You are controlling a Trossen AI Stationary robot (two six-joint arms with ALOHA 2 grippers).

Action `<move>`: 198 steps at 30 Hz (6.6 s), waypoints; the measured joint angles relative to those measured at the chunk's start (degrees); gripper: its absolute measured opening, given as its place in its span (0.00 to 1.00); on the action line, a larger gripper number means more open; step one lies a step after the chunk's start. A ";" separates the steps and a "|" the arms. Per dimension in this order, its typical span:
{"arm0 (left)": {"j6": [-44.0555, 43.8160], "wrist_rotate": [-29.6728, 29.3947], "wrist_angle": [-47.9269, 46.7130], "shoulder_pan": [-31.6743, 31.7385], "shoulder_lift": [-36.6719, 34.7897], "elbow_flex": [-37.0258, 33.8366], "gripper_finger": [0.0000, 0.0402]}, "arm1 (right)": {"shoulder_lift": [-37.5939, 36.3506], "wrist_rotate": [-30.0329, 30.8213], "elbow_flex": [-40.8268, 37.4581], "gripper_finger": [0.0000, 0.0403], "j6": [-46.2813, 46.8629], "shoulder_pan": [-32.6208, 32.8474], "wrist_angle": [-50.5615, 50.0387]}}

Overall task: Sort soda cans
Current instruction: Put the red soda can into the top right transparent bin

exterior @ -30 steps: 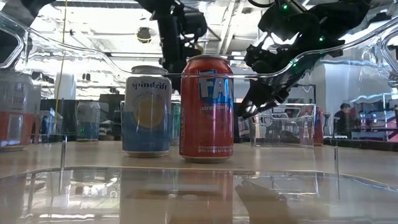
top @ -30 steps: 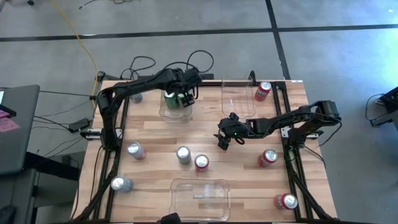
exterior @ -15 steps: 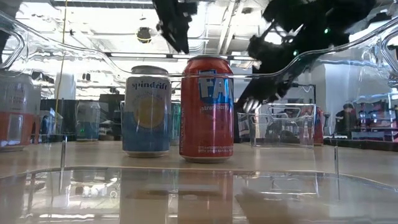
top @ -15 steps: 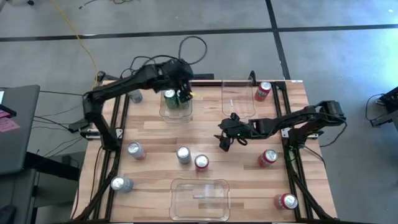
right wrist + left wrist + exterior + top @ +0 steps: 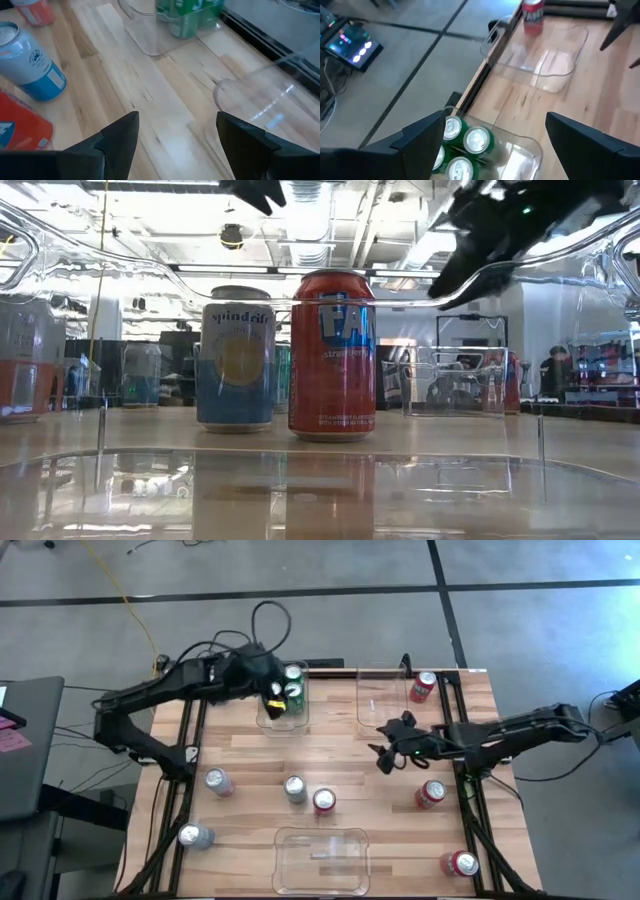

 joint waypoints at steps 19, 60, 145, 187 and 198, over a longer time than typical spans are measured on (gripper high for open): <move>-19.79 -6.79 4.72 -9.09 -25.99 -32.17 0.84 | -13.39 0.13 -0.02 0.71 5.58 2.83 -8.19; -23.85 -12.28 22.52 -23.67 -15.85 -40.70 0.84 | -13.22 3.23 -0.02 0.71 6.95 -2.36 -12.24; -20.40 -18.01 26.41 -23.38 -15.85 -40.68 0.84 | 11.50 -6.10 32.95 0.71 -13.12 -49.56 -39.38; -20.49 -17.99 24.61 -23.39 -15.83 -40.63 0.84 | 32.74 -17.22 36.51 0.71 -7.04 -65.43 -47.49; -20.49 -18.01 24.55 -23.37 -15.83 -40.63 0.84 | 31.72 -16.86 34.70 0.71 -6.97 -60.00 -47.36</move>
